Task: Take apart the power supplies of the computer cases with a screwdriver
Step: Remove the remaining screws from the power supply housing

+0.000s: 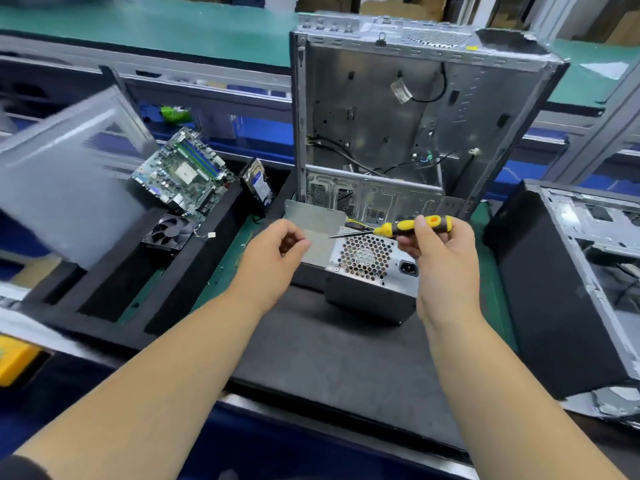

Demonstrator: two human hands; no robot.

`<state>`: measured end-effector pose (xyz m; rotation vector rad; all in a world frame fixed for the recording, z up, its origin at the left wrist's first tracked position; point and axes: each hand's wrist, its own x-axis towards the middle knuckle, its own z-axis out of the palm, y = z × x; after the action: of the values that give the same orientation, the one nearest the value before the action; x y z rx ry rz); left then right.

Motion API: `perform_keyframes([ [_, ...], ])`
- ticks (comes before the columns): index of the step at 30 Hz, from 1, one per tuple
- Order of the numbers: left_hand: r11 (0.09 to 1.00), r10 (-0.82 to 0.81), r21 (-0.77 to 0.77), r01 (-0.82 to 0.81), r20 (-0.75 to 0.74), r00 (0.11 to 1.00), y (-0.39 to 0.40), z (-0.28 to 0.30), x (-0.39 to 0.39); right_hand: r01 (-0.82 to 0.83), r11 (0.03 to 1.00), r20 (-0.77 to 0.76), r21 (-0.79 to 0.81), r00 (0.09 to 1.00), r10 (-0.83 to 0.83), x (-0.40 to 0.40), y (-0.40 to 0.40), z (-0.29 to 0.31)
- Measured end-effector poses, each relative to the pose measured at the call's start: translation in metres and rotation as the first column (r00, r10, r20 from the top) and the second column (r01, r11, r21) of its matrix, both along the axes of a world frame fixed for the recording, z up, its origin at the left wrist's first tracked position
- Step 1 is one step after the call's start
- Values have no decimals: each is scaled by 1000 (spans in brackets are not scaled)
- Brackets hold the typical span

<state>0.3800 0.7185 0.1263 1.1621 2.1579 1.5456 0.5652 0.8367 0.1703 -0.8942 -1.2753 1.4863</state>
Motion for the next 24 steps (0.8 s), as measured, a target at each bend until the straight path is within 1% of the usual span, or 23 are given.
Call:
perform_keyframes([
  [5,989,145,-44,-144,24,989,-41,-19,-43,-68,998,-17,10,997,69,-34,-18,0],
  [8,982,184,-60,-177,135,974,-58,-29,-70,-90,995,-1,47,996,90,-57,-30,5],
  [9,979,198,-81,-187,149,969,-63,-32,-79,-94,994,-1,60,996,94,-65,-35,6],
  [11,967,209,-175,-186,127,970,-75,-39,-97,-107,991,2,83,994,107,-81,-47,5],
  [13,936,197,-311,-166,69,978,-90,-45,-115,-113,988,22,107,994,112,-98,-60,2],
  [15,885,153,-447,-133,8,988,-104,-51,-133,-103,988,53,115,994,97,-118,-71,0],
  [18,808,53,-585,-70,-46,998,-121,-58,-157,-94,988,73,126,994,85,-149,-85,-1],
  [20,787,15,-617,-29,-27,1000,-127,-61,-171,-86,986,87,143,993,74,-166,-90,-3],
  [24,800,-38,-599,33,3,999,-130,-61,-193,-38,987,92,154,995,24,-188,-100,-6],
])
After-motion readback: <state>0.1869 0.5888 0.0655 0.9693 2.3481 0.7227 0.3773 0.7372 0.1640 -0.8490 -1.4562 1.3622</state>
